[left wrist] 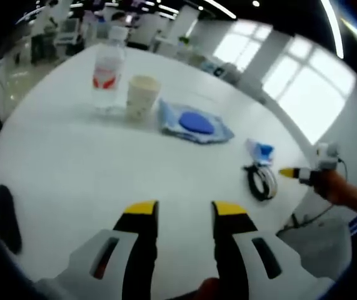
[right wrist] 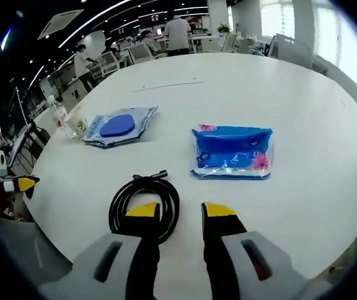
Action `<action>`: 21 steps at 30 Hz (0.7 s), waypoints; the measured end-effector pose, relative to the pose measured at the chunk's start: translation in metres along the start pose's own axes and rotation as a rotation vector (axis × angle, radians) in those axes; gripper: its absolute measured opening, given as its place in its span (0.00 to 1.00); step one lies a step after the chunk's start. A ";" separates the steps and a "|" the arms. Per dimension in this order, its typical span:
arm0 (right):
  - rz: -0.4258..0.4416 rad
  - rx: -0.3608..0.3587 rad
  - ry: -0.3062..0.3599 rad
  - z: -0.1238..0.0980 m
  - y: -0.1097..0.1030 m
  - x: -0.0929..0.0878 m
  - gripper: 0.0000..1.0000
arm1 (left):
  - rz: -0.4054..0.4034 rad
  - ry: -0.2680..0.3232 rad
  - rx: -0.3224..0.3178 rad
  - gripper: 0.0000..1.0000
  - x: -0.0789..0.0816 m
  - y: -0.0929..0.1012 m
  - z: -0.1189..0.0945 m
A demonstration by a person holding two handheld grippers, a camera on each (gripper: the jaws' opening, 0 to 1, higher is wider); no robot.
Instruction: Arrange the tabletop items into an orderly group along one side of the table until the central work area is clear of visible clutter.
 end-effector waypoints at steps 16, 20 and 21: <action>-0.083 -0.104 -0.005 -0.007 0.081 0.035 0.25 | -0.022 0.004 0.012 0.31 0.001 -0.004 -0.002; -0.103 -0.102 -0.007 -0.005 0.084 0.040 0.25 | -0.031 0.014 0.010 0.31 0.002 -0.004 -0.003; -0.103 -0.104 -0.009 -0.004 0.084 0.040 0.25 | -0.032 0.016 0.009 0.31 0.002 -0.004 -0.003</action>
Point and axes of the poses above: the point that each gripper's makers call its tool centre point, and the gripper's own axes: z roughly forward along the fingers, y roughly to its right, x roughly out of its top, the point moved 6 cm from there along -z, roughly backward along the fingers, and after that the axes turned 2 degrees about z, right-handed, at the moved point
